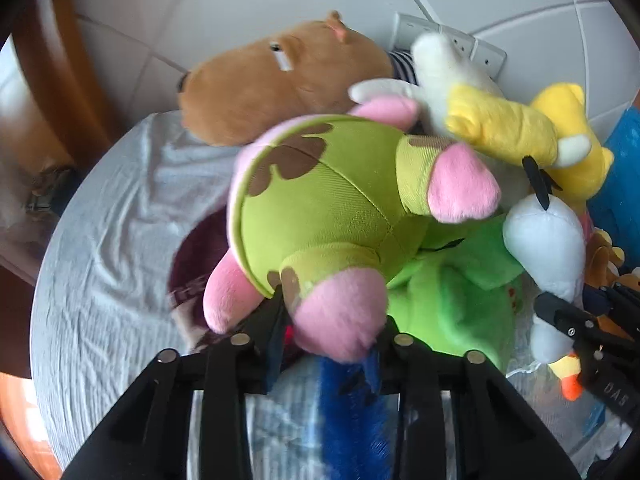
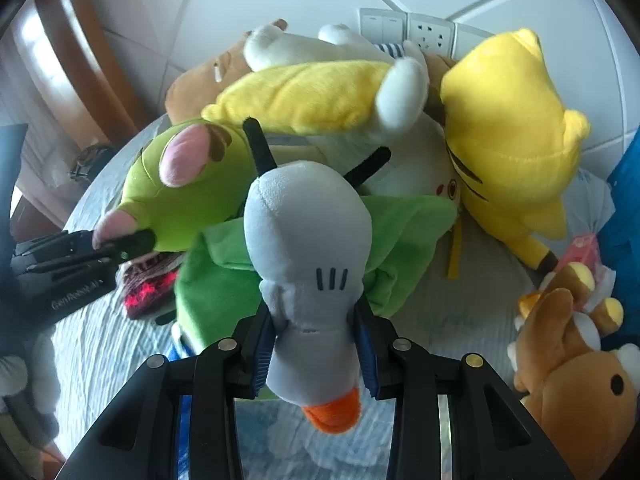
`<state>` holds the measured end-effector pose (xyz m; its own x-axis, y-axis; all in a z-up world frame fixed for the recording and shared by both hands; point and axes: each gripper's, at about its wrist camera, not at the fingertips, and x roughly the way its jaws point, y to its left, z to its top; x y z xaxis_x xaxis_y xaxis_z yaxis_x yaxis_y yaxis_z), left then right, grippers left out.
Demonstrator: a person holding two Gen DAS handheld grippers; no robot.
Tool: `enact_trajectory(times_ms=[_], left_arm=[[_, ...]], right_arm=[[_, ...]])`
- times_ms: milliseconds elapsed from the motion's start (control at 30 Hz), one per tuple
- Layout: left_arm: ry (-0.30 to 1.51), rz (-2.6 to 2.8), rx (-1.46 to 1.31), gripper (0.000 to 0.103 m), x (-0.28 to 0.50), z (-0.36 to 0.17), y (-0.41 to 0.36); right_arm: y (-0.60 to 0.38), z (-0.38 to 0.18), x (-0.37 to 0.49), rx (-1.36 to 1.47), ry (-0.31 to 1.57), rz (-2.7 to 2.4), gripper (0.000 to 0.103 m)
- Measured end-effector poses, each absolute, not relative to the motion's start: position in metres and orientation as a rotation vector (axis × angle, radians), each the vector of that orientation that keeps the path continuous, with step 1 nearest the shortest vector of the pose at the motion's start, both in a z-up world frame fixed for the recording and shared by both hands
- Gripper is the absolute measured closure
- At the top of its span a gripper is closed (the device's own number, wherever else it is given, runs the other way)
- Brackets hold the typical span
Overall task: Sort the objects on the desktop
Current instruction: 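Grasp the white duck plush with orange beak with the right tool, then grasp the blue feather duster with the left tool while the right tool holds the duck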
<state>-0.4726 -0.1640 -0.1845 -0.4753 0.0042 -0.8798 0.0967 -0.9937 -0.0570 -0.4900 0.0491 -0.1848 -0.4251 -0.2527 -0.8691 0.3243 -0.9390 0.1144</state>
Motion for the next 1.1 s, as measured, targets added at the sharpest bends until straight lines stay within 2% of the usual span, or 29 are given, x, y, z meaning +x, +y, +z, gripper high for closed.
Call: enact_trajectory(times_ms=[300, 433, 633, 700, 767, 833, 1100], left_arm=[[0.213, -2.544, 1.584, 0.081, -0.385, -0.179, -0.211], [0.252, -2.514, 1.620, 0.090, -0.352, -0.187, -0.226], [0.260, -2.499, 1.603, 0.090, -0.321, -0.185, -0.226], [0.264, -2.488, 1.620, 0.084, -0.316, -0.187, -0.223], [0.275, -2.492, 1.639, 0.056, -0.312, -0.191, -0.214], [0.281, -2.501, 1.656, 0.040, -0.310, -0.196, -0.204], [0.249, -2.507, 1.752, 0.040, -0.324, -0.238, -0.144]], right_arm=[[0.033, -0.164, -0.427, 1.409, 0.118, -2.342, 0.068], [0.031, -0.164, -0.397, 1.424, 0.113, -2.321, 0.068], [0.033, -0.180, -0.366, 1.480, 0.105, -2.300, 0.068], [0.040, -0.184, -0.358, 1.491, 0.102, -2.298, 0.068], [0.045, -0.187, -0.353, 1.501, 0.098, -2.299, 0.068], [0.051, -0.189, -0.350, 1.508, 0.096, -2.305, 0.068], [0.071, -0.205, -0.338, 1.543, 0.068, -2.314, 0.068]])
